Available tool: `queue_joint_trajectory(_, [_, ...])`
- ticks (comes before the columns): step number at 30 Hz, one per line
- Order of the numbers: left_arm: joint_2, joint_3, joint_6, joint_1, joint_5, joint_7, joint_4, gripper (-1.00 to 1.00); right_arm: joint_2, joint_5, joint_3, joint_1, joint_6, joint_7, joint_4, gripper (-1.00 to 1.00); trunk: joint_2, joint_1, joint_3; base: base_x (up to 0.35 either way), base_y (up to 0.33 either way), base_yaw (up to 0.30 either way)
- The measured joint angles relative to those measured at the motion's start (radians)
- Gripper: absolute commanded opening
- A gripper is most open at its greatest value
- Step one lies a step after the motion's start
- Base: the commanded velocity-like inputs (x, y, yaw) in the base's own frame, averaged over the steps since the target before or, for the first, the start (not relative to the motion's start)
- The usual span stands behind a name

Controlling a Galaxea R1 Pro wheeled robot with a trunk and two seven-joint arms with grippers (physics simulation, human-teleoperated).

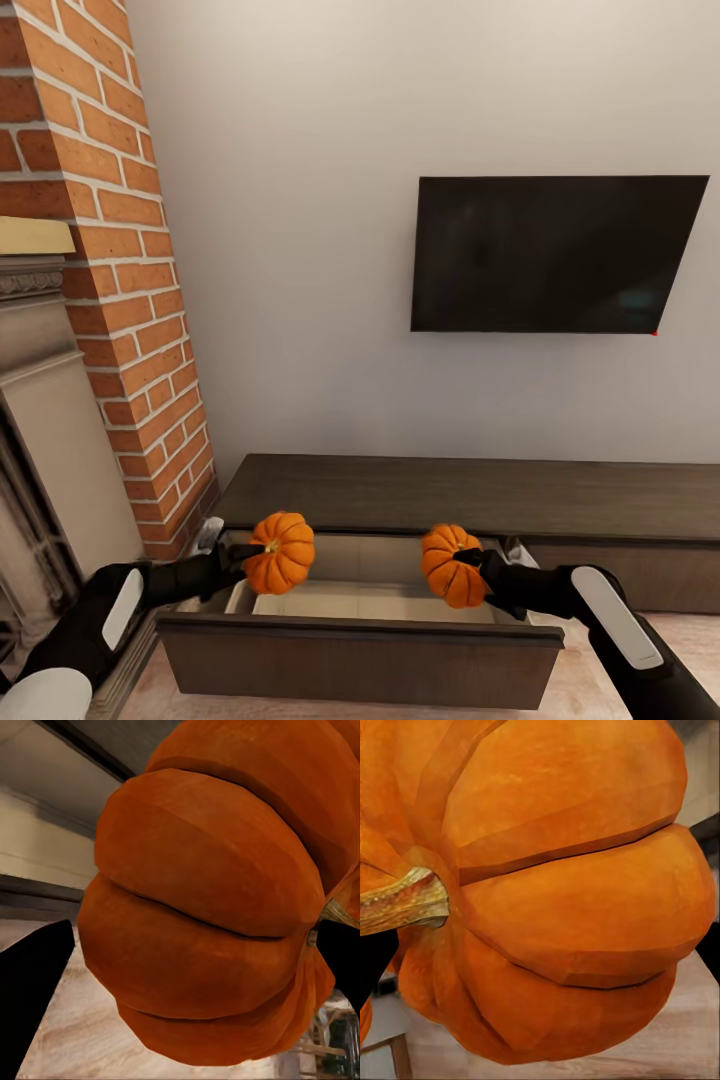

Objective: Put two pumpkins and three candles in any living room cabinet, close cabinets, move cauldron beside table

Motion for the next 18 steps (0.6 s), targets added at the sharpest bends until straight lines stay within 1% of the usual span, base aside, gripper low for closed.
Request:
queue_joint_trajectory(1, [-0.016, 0.0, 0.004, 0.0, 0.012, 0.054, -0.025, -1.0, 0.0, -0.01, 0.001, 0.0, -0.004, -0.019, -0.003, -1.0, 0.0, 0.0, 0.0, 0.0, 0.0, 0.0])
queue_joint_trajectory(2, [-0.026, 0.0, 0.006, 0.0, 0.018, 0.086, -0.039, -1.0, 0.0, -0.013, 0.002, 0.0, -0.005, -0.025, -0.004, -1.0, 0.0, 0.0, 0.0, 0.0, 0.0, 0.0])
queue_joint_trajectory(3, [-0.032, 0.0, 0.005, 0.0, 0.016, 0.111, -0.047, -1.0, 0.0, -0.014, 0.003, 0.0, -0.006, -0.03, -0.005, -1.0, 0.0, 0.0, 0.0, 0.0, 0.0, 0.0])
queue_joint_trajectory(5, [-0.04, 0.0, 0.004, 0.0, 0.017, 0.141, -0.055, -1.0, 0.001, -0.013, 0.005, 0.0, -0.008, -0.035, -0.007, -1.0, 0.0, 0.0, 0.0, 0.0, 0.0, 0.0])
queue_joint_trajectory(8, [-0.047, -0.001, 0.004, 0.0, 0.017, 0.157, -0.06, -1.0, 0.001, -0.001, 0.006, 0.0, -0.01, -0.037, -0.011, -1.0, 0.0, 0.0, 0.0, 0.0, 0.0, 0.0])
queue_joint_trajectory(9, [-0.049, -0.001, 0.003, 0.0, 0.015, 0.159, -0.061, -1.0, 0.002, 0.01, 0.006, 0.0, -0.011, -0.037, -0.017, -1.0, 0.0, 0.0, 0.0, 0.0, 0.0, 0.0])
queue_joint_trajectory(10, [-0.058, -0.002, 0.004, 0.0, 0.011, 0.161, -0.061, -1.0, 0.002, 0.031, 0.006, 0.0, -0.012, -0.037, -0.036, -1.0, 0.0, 0.0, 0.0, 0.0, 0.0, 0.0])
queue_joint_trajectory(13, [-0.074, -0.003, 0.003, 0.0, 0.007, 0.162, -0.061, -1.0, 0.002, 0.067, 0.007, 0.0, -0.012, -0.038, -0.072, -1.0, 0.0, 0.0, 0.0, 0.0, 0.0, 0.0])
queue_joint_trajectory(15, [-0.08, -0.007, 0.003, 0.0, 0.005, 0.163, -0.061, -1.0, 0.003, 0.078, 0.01, 0.0, -0.012, -0.038, -0.089, -1.0, 0.0, 0.0, 0.0, 0.0, 0.0, 0.0])
queue_joint_trajectory(18, [-0.086, -0.024, 0.003, 0.0, 0.005, 0.163, -0.061, -1.0, 0.003, 0.085, 0.014, 0.0, -0.012, -0.039, -0.113, -1.0, 0.0, 0.0, 0.0, 0.0, 0.0, 0.0])
